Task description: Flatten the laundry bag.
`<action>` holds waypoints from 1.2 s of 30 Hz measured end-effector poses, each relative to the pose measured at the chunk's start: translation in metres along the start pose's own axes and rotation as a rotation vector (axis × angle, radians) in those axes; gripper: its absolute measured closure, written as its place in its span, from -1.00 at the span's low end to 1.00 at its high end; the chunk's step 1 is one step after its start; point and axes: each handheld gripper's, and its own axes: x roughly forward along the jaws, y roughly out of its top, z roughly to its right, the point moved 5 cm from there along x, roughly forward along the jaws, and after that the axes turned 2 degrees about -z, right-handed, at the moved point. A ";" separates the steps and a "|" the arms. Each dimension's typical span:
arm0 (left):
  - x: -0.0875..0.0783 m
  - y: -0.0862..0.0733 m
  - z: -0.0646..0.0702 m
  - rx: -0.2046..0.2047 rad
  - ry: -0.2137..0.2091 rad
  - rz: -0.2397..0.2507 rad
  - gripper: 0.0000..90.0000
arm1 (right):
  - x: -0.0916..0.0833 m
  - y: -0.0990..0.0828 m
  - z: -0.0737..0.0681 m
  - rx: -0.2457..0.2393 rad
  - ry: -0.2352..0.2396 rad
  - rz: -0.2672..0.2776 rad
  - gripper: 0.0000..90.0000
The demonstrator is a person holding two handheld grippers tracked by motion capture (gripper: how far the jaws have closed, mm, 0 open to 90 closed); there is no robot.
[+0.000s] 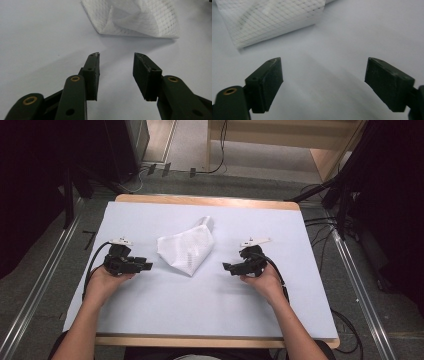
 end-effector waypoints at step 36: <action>-0.002 -0.001 0.000 -0.003 -0.022 -0.015 -0.17 | -0.006 0.006 -0.031 -0.045 0.093 -0.053 -0.06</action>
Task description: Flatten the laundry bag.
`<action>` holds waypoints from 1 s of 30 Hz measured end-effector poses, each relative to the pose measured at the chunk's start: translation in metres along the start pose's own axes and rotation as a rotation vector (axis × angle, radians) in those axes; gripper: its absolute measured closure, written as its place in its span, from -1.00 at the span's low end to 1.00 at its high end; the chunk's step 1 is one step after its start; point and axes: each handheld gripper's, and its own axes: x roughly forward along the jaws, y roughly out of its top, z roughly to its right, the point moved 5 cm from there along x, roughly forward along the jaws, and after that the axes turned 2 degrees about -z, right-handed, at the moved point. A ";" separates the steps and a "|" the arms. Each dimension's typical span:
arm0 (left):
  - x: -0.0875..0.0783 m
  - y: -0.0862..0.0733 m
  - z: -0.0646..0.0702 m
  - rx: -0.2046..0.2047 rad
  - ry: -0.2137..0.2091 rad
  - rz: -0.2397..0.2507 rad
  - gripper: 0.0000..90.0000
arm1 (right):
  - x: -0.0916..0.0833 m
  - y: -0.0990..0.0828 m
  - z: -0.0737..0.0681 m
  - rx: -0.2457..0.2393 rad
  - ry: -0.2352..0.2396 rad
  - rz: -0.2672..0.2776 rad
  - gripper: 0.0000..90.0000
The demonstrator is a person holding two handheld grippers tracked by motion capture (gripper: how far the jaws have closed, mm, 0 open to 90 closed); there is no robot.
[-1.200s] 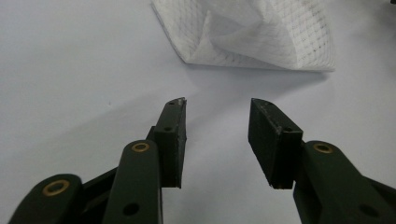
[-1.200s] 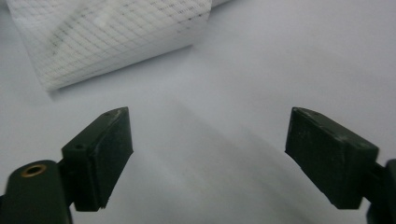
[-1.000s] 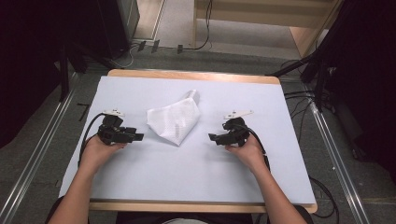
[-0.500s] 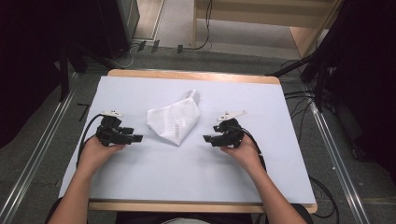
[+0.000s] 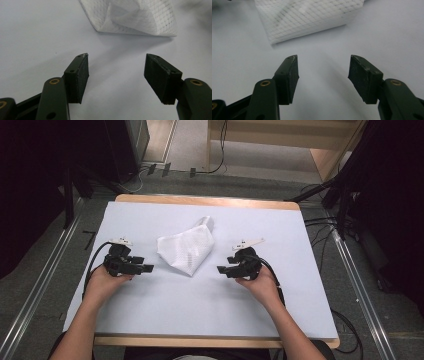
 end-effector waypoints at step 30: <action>-0.013 -0.010 0.003 -0.008 0.020 0.018 -0.18 | 0.041 0.060 -0.054 -0.120 0.082 -0.057 0.03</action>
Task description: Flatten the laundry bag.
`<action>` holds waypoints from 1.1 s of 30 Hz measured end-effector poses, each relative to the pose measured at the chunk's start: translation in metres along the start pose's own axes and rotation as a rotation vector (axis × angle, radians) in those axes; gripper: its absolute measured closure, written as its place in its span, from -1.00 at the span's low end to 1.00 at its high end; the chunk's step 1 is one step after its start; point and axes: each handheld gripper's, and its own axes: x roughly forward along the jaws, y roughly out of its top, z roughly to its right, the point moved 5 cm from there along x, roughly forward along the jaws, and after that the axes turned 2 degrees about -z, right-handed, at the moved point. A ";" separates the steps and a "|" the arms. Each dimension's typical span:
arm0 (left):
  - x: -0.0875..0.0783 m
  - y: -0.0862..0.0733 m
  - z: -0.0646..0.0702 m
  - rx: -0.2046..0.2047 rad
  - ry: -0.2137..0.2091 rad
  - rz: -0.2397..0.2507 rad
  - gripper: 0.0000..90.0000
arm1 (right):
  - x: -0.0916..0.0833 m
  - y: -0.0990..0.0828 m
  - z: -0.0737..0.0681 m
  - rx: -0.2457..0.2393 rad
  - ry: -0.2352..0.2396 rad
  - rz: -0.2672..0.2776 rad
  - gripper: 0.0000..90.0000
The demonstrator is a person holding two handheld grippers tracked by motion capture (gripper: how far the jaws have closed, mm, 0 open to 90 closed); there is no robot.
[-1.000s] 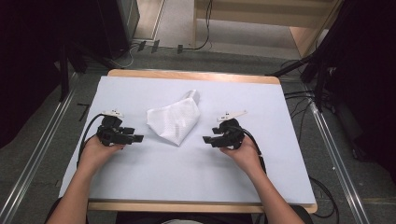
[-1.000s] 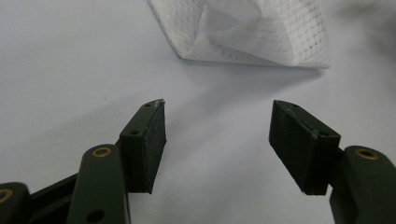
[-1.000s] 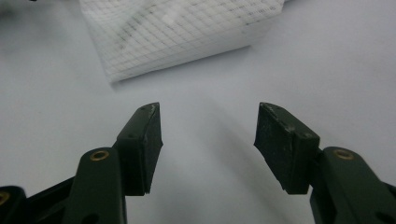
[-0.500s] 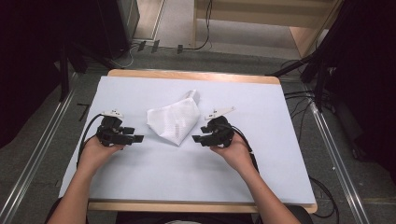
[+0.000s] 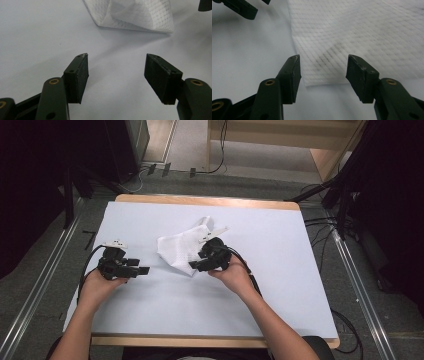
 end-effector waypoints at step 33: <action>-0.007 -0.006 -0.008 -0.016 0.022 0.014 -0.18 | 0.108 0.063 -0.020 -0.055 0.016 -0.085 -0.03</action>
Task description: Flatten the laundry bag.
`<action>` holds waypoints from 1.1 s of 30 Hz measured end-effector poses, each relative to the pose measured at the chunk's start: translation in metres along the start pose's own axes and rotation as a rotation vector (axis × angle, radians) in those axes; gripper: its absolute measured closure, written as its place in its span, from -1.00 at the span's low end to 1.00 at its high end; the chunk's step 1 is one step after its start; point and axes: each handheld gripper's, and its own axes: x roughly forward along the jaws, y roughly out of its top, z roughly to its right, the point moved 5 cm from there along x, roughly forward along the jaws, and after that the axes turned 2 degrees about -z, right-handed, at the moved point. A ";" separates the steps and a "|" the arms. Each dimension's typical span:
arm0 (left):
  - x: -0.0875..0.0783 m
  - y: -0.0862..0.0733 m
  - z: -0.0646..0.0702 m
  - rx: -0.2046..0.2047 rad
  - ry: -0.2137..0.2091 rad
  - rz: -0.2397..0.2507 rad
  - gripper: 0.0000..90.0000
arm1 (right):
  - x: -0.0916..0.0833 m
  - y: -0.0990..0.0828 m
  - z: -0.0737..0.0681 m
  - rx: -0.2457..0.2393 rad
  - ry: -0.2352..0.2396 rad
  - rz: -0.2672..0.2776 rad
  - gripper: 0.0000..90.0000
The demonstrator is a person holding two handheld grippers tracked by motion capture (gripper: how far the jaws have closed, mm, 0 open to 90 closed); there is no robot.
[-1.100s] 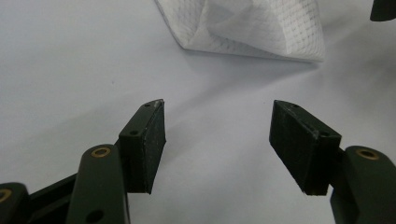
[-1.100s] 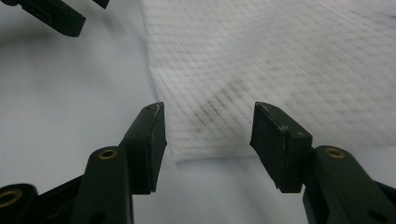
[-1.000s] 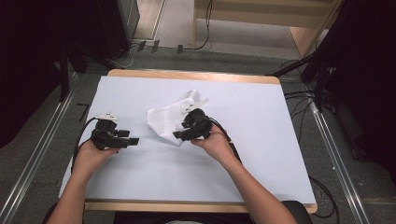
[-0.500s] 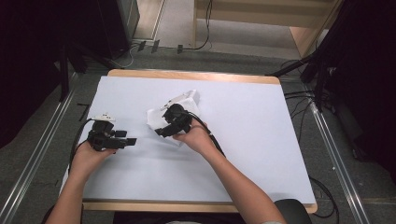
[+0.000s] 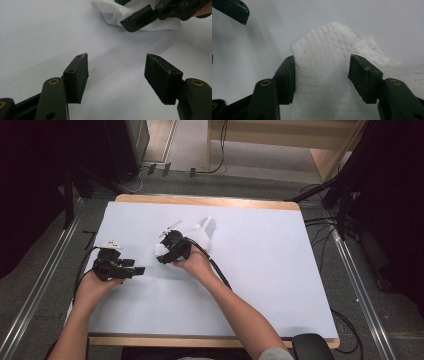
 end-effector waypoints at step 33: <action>0.021 0.028 0.030 -0.003 -0.073 0.012 0.44 | -0.074 -0.020 0.011 0.076 0.054 0.163 0.90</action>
